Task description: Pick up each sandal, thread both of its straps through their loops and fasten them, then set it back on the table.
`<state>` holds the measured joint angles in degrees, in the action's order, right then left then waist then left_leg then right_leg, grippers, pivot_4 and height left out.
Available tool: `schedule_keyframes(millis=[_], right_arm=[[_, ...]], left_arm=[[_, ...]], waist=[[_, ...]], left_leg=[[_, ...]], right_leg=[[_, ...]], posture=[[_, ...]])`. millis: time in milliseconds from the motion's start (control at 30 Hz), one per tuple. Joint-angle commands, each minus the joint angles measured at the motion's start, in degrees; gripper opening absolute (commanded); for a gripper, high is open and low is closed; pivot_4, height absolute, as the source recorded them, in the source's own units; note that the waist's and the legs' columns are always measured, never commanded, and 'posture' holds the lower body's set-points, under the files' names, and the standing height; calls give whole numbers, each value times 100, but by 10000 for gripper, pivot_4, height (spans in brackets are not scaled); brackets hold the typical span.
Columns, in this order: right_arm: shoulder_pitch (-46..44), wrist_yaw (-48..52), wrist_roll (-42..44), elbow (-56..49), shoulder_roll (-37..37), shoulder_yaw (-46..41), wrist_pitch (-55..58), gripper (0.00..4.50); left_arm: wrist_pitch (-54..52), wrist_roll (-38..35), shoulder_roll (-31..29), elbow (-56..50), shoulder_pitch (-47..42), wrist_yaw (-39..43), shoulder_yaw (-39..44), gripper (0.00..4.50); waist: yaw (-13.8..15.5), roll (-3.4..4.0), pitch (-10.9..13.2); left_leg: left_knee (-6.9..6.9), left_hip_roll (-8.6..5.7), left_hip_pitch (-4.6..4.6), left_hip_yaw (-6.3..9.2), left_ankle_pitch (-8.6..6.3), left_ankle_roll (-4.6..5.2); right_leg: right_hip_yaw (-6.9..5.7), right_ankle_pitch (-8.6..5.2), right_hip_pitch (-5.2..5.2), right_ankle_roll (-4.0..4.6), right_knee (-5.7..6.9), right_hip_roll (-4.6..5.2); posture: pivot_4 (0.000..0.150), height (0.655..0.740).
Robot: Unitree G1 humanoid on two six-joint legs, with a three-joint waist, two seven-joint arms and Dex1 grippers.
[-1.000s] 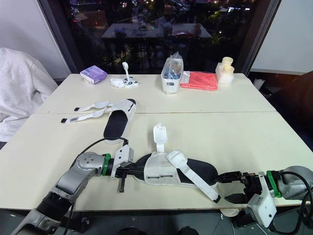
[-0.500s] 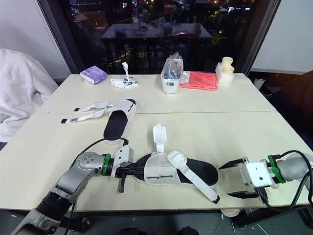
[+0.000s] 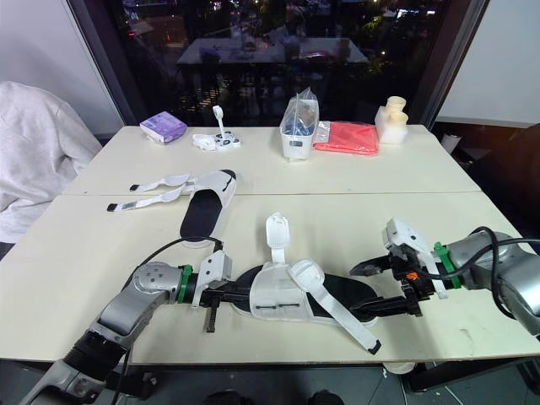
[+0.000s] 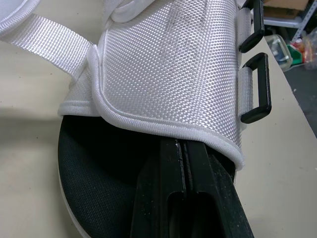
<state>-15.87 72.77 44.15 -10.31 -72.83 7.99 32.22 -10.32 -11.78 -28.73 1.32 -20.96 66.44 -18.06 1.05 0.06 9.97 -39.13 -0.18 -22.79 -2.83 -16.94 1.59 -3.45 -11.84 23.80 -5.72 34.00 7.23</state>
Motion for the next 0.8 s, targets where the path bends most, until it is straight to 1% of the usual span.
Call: schedule_keyframes(millis=[33,167,333,433,633,800], right_arm=[[-45,66,291,-240,134,-120,790,39047],[146,105,487,-577,266,-193,1381,39047],[433,63,394,-908,454,-198,1574,39047],[546,44,349,-1094,602,-101,1669,39047],[411,-100,88,-936,965,-122,1656,39047],[399,273,159,-813,724,-249,1900,39047]], left_arm=[[-101,192,-6,79,169,-8,-241,0],[-110,191,10,39,234,-51,-252,0],[-150,183,26,-16,258,-78,-256,0],[-155,186,38,0,238,-80,-259,0],[-161,191,25,-10,229,-82,-268,0],[-184,182,-12,-69,268,-75,-266,0]], waist=[[1,2,-1],[12,5,-3],[83,4,-4],[114,4,-3],[120,2,-4],[124,1,-4]], left_leg=[[-1,-1,-8,0,0,0],[-5,-3,-34,0,1,2],[-6,-4,-53,-2,2,3],[-6,-2,-53,-2,2,3],[-8,-2,-54,-2,2,3],[-9,-2,-54,-2,2,4]], right_leg=[[0,0,6,0,1,1],[-3,1,29,-1,3,1],[-11,2,51,-2,3,-3],[-12,2,54,-2,5,-21],[-12,2,53,-2,5,-29],[-13,2,53,-3,6,-31]], posture=[[1500,7400],[1500,7400],[1500,7400],[1500,7400],[1500,7400],[1500,7400]])
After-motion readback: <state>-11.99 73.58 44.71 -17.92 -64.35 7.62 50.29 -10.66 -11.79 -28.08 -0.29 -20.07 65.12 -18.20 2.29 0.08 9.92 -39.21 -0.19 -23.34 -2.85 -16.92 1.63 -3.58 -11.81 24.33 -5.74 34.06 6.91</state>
